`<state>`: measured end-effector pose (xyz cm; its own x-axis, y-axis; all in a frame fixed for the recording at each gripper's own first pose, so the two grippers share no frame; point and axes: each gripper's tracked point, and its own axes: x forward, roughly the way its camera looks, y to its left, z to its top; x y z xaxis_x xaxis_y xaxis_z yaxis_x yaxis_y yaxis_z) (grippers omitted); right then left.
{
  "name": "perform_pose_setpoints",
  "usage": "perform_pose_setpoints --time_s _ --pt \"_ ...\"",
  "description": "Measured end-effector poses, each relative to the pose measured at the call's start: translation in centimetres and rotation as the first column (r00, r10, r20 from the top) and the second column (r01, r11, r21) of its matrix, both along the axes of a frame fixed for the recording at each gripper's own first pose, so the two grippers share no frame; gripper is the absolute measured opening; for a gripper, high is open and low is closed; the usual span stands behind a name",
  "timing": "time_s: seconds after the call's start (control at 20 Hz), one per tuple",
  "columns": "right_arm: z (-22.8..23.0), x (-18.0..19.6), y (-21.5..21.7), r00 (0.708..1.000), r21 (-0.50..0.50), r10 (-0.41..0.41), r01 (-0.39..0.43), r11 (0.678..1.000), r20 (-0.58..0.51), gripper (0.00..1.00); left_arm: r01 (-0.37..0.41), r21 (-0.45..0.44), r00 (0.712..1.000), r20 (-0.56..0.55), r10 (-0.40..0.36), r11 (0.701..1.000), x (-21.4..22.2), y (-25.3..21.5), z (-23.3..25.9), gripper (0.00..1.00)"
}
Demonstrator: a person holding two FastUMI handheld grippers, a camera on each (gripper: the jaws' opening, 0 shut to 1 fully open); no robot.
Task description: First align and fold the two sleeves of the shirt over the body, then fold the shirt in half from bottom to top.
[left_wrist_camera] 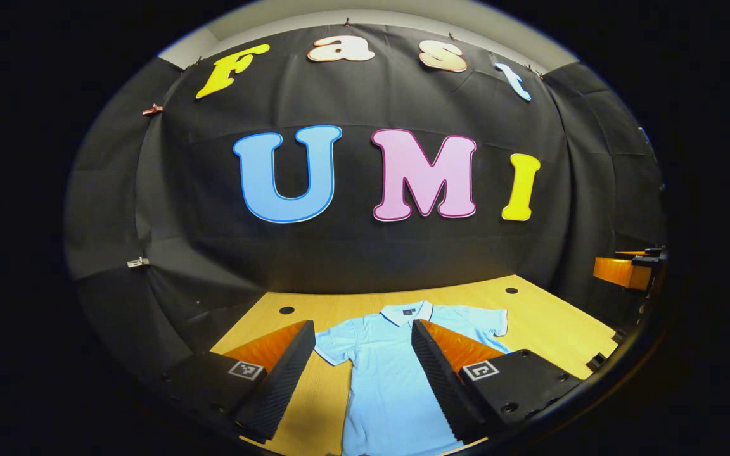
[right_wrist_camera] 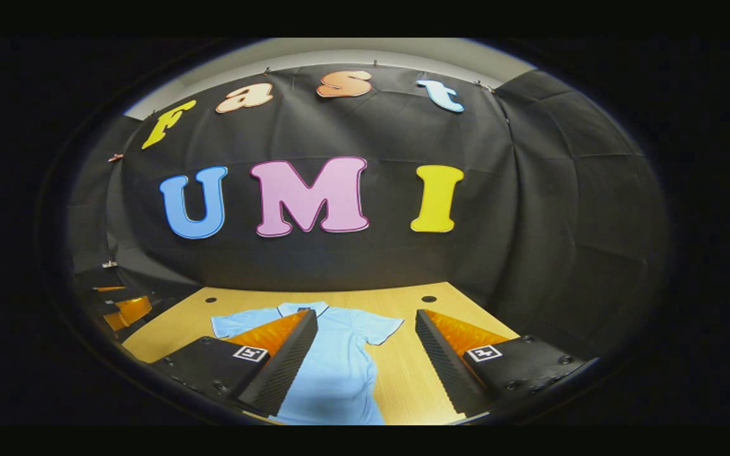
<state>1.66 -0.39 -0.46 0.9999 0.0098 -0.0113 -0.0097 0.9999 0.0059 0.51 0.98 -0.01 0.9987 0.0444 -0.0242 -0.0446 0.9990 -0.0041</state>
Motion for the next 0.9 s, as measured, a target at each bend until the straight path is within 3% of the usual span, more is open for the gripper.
perform_pose_setpoints --time_s 0.5,0.7,0.9 --pt "-0.3 2.8 -4.0 0.999 -0.014 -0.031 0.031 0.999 -0.012 0.97 -0.028 0.024 1.0 0.002 0.028 0.999 1.0 -0.2 0.7 0.98" --pt "-1.5 6.1 -4.7 0.998 -0.041 -0.007 0.004 0.999 -0.062 0.97 -0.039 0.032 0.999 -0.006 0.039 0.999 1.7 -0.6 0.7 0.98" --pt "-4.8 11.1 -4.5 0.982 -0.068 0.049 -0.063 0.996 -0.185 0.98 -0.035 0.047 0.999 -0.025 0.036 0.998 2.7 -1.5 0.5 0.98"
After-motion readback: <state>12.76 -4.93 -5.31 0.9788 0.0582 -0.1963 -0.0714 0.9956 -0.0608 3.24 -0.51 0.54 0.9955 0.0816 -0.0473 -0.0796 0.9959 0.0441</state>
